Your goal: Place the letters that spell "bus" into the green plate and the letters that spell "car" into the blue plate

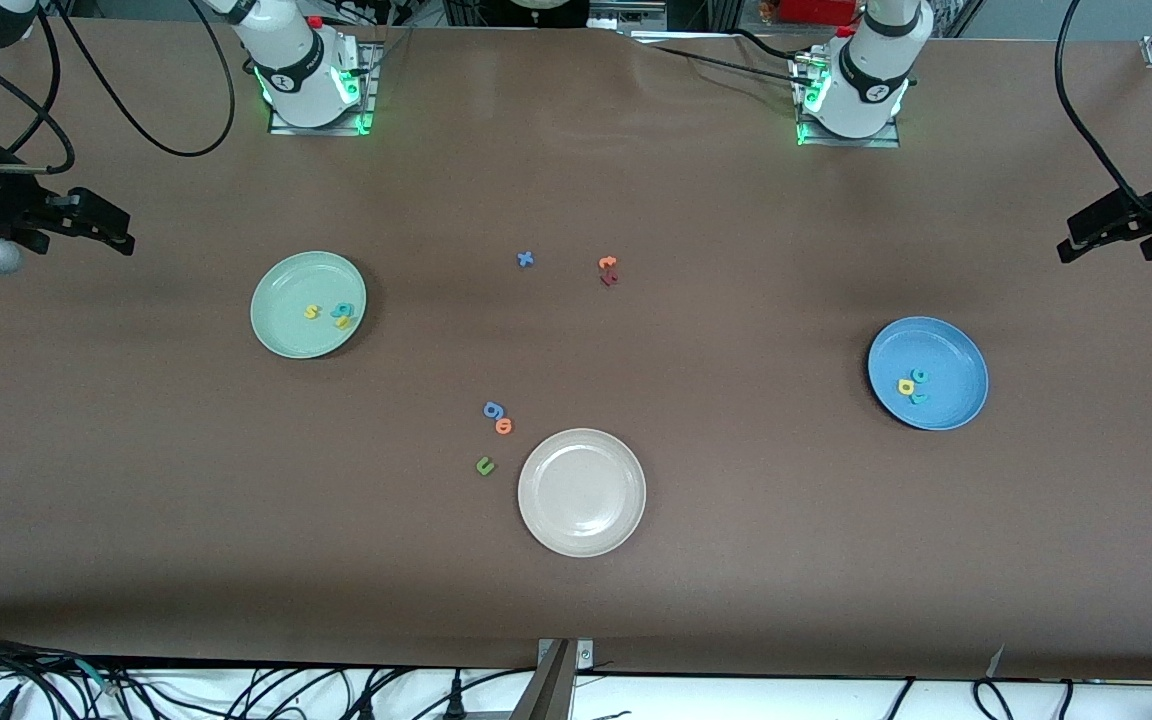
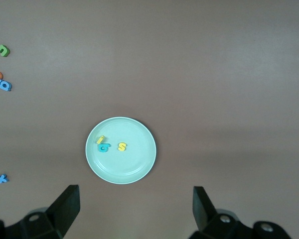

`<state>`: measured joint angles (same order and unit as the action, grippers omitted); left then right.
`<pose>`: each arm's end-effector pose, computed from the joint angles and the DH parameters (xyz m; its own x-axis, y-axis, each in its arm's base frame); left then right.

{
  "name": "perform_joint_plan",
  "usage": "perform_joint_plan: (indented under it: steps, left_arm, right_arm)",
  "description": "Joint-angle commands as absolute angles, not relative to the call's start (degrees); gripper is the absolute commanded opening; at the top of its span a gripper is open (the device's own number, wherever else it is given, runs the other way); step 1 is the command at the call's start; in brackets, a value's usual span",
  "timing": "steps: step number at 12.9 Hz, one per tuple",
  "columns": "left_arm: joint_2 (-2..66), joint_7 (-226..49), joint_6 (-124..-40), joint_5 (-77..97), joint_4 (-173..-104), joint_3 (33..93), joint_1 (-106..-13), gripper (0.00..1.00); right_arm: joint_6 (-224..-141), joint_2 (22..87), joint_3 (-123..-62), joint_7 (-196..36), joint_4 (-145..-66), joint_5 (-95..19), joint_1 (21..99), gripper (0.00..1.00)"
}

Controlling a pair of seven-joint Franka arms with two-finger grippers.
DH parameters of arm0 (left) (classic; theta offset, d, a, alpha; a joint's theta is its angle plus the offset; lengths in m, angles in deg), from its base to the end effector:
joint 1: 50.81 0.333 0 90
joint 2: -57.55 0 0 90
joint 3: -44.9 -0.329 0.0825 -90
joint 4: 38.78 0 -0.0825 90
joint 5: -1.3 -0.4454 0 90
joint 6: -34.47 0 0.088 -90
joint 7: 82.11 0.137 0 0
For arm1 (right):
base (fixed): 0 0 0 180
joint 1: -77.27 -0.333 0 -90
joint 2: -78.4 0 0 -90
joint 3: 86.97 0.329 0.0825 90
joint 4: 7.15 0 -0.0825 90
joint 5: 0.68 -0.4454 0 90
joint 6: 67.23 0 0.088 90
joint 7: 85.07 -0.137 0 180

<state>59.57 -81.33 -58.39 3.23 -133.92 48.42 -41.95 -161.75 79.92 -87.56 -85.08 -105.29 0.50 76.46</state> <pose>0.6053 0.0516 0.5855 0.9967 0.0812 -0.0042 0.0813 -0.9962 0.0315 0.6086 -0.0004 0.5546 0.9993 0.0053 -0.0367 0.0060 -0.9998 0.0202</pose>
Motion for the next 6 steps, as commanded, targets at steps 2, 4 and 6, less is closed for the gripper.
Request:
perform_joint_plan:
  steps: [2,4,6]
  left_arm:
    - [61.68,-90.50,-56.50,1.56,-134.93,50.08,-41.49,1.00]
    - [61.85,-94.32,-55.80,1.65,-134.66,50.17,-41.93,1.00]
    - [61.94,-94.15,-55.71,1.39,-134.66,50.08,-42.72,1.00]
  right_arm:
    - [-160.92,80.43,-87.23,-84.54,-105.06,-0.15,77.00,1.00]
    - [-160.92,80.51,-87.23,-84.54,-104.97,-0.15,77.00,1.00]
    - [-160.92,80.51,-87.23,-84.63,-104.97,-0.24,77.00,1.00]
